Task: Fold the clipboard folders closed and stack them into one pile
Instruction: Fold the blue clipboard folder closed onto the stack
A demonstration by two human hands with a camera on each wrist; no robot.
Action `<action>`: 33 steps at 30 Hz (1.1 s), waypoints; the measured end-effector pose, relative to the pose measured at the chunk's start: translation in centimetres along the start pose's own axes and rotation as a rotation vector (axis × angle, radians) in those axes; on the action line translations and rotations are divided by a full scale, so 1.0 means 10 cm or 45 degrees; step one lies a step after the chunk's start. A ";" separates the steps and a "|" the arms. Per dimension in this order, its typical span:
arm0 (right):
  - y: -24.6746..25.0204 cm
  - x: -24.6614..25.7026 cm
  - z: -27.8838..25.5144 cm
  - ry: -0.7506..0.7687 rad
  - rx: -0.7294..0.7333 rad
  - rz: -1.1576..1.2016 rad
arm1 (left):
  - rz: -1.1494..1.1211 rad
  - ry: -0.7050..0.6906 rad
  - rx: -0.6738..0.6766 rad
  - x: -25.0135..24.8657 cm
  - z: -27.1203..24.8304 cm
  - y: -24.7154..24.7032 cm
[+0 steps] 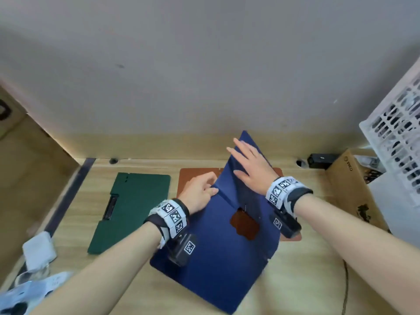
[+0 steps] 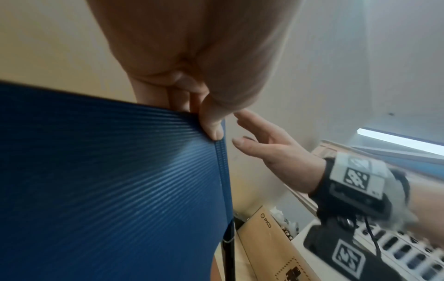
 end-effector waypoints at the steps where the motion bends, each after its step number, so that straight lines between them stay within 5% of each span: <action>1: 0.11 0.09 0.11 0.078 0.053 -0.096 | 0.075 -0.055 -0.043 -0.10 -0.10 0.15; 5: 0.68 0.33 0.37 0.116 0.096 -0.199 | 0.274 -0.220 -0.154 -0.34 -0.38 0.68; 11: 1.30 0.60 0.37 -0.117 -0.081 -0.159 | 0.471 -0.423 -0.432 -0.51 -0.64 1.30; 16: 1.32 0.75 0.13 -0.194 -0.287 -0.248 | 0.861 -0.263 -0.443 -0.25 -0.55 1.52; 20: 0.88 0.84 -0.03 -0.212 -0.218 -0.275 | 0.932 -0.241 -0.457 0.11 -0.53 1.34; 27: -0.38 0.93 -0.44 -0.281 0.249 -0.176 | 0.685 -0.194 -0.326 1.09 -0.60 0.63; 33: -1.35 1.07 -0.98 -0.387 0.554 0.114 | 0.879 -0.240 -0.209 1.70 -0.70 0.01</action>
Point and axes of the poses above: each hand's wrist, its own z-axis towards the middle knuckle, its own y-axis out of the back of the hand, x = y × z, the point moved 6 cm from there along z, towards the middle knuckle, and after that the axes turned 15 degrees about y, right-handed, at the moved point
